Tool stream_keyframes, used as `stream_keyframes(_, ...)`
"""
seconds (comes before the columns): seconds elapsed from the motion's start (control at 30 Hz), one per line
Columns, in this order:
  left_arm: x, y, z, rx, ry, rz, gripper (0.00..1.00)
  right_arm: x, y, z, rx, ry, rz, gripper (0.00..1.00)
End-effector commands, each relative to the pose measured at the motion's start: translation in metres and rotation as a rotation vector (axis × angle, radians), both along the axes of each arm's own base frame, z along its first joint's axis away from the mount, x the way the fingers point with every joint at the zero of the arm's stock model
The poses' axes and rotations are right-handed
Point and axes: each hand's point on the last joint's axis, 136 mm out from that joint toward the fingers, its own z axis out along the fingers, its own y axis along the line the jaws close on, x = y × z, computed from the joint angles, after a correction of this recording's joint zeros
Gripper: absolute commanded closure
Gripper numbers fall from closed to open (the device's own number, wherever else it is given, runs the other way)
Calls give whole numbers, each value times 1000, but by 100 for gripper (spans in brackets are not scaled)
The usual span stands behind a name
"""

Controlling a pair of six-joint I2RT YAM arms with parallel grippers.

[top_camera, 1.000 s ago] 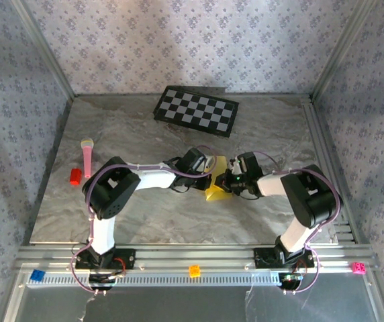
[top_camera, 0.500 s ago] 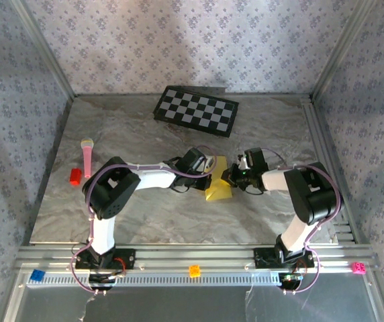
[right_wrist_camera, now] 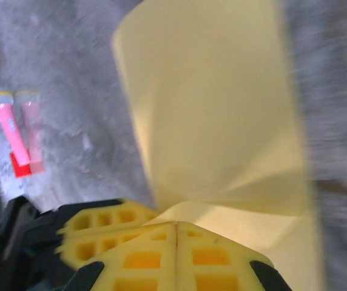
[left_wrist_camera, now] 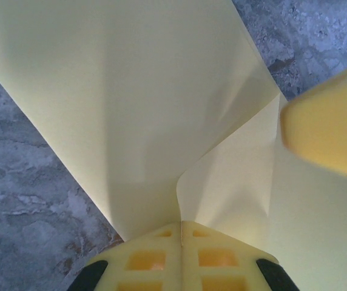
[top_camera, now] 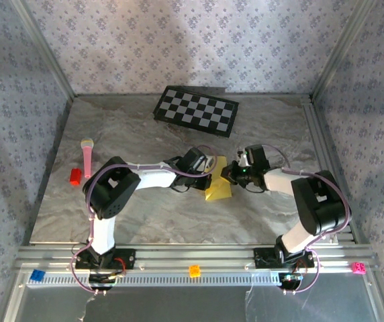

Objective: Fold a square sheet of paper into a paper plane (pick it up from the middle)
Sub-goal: Fold the triangle a second time at the center of the table.

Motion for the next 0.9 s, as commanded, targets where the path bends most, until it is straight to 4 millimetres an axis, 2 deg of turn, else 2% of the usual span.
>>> stream_keyframes(0.0,-13,18,-28,101,73,-8,95,-14,9,-9,-24,40,49,100)
stream_keyframes(0.17,-14,19,-29,101,75,-11,95,-16,-9,-38,-72,99,-16,100)
stream_keyframes(0.37,-15,18,-30,97,79,-18,94,-12,-23,-52,-64,140,-63,100)
stream_keyframes(0.5,-16,18,-31,101,81,-22,94,-7,-35,-49,-89,131,-108,100)
stream_keyframes(0.67,-16,19,-32,104,79,-23,94,3,-40,-39,-78,115,-121,100)
stream_keyframes(0.87,-16,19,-32,104,79,-20,94,11,-56,-43,-108,147,-195,100)
